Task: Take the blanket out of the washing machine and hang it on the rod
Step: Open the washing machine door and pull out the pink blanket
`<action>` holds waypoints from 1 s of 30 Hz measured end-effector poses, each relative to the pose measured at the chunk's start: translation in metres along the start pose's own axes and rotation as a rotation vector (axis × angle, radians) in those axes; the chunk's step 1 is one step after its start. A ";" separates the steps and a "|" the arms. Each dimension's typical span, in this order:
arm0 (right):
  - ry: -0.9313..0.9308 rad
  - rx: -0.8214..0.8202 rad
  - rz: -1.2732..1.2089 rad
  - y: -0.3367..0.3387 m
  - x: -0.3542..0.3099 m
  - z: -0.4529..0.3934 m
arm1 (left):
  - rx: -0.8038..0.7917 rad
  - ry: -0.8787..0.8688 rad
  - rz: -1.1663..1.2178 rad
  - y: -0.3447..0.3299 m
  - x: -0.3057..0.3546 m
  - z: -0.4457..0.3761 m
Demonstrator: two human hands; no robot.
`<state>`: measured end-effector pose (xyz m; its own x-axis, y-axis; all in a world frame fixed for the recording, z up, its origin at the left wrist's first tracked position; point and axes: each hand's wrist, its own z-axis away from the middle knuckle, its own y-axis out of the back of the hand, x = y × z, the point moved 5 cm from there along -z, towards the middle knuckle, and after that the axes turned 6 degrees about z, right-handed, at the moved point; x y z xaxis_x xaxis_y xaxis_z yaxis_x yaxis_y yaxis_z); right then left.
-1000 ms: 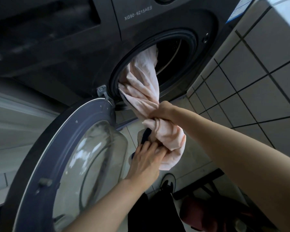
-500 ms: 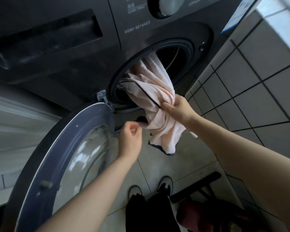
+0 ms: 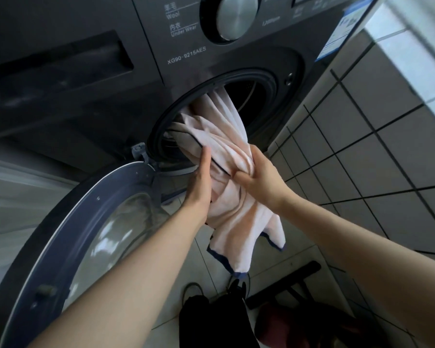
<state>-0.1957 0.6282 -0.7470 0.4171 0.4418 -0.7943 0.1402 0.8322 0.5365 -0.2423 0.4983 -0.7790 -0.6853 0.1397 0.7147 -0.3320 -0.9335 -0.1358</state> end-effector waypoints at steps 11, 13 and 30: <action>0.239 -0.079 0.277 -0.021 -0.005 0.040 | 0.314 -0.017 -0.054 0.010 0.000 0.012; 0.103 -0.079 0.171 -0.009 -0.005 0.040 | 0.348 0.019 -0.092 0.016 -0.004 0.015; -0.691 -0.380 -0.720 -0.081 -0.027 -0.026 | 0.417 -0.080 -0.538 0.054 -0.013 0.111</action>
<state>-0.2420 0.5573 -0.7762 0.7830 -0.3818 -0.4911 0.3171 0.9242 -0.2129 -0.1796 0.4091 -0.7192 -0.4395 0.6102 0.6592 -0.3244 -0.7922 0.5169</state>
